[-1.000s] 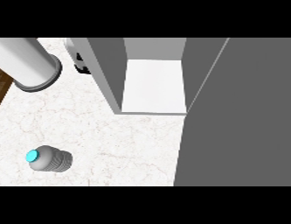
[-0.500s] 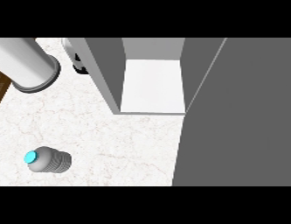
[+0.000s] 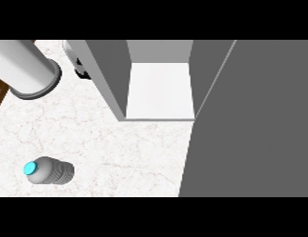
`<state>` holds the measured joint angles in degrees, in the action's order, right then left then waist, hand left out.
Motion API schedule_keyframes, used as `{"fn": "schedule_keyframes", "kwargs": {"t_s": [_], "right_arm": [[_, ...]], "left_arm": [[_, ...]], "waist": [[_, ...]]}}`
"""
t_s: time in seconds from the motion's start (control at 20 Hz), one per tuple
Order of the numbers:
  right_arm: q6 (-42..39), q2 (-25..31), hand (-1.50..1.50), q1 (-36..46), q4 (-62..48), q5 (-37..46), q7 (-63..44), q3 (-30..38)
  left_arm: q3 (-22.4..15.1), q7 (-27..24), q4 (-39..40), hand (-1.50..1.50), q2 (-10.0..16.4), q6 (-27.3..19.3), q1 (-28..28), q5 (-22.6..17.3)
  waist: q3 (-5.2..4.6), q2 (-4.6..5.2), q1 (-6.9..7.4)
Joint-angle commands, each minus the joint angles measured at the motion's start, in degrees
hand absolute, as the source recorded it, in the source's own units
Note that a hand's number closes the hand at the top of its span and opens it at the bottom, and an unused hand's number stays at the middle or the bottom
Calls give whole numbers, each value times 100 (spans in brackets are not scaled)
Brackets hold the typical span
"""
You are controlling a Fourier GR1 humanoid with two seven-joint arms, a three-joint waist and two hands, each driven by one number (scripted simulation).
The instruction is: Pick up the bottled water, place it into the cabinet and close the cabinet
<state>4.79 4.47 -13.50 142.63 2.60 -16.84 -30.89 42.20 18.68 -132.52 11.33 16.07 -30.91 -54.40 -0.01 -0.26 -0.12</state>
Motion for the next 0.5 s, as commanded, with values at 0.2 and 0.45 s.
{"fn": "schedule_keyframes", "kwargs": {"t_s": [0.2,0.45], "right_arm": [[272,111,-150,221,291,715,-269,-245],[336,426,-150,-172,833,748,-282,-442]], "left_arm": [[-549,-12,-41,-150,-407,173,361,1155],[-689,-175,332,-150,-520,172,721,1798]], "waist": [[-2,20,-38],[-3,9,-78]]}}
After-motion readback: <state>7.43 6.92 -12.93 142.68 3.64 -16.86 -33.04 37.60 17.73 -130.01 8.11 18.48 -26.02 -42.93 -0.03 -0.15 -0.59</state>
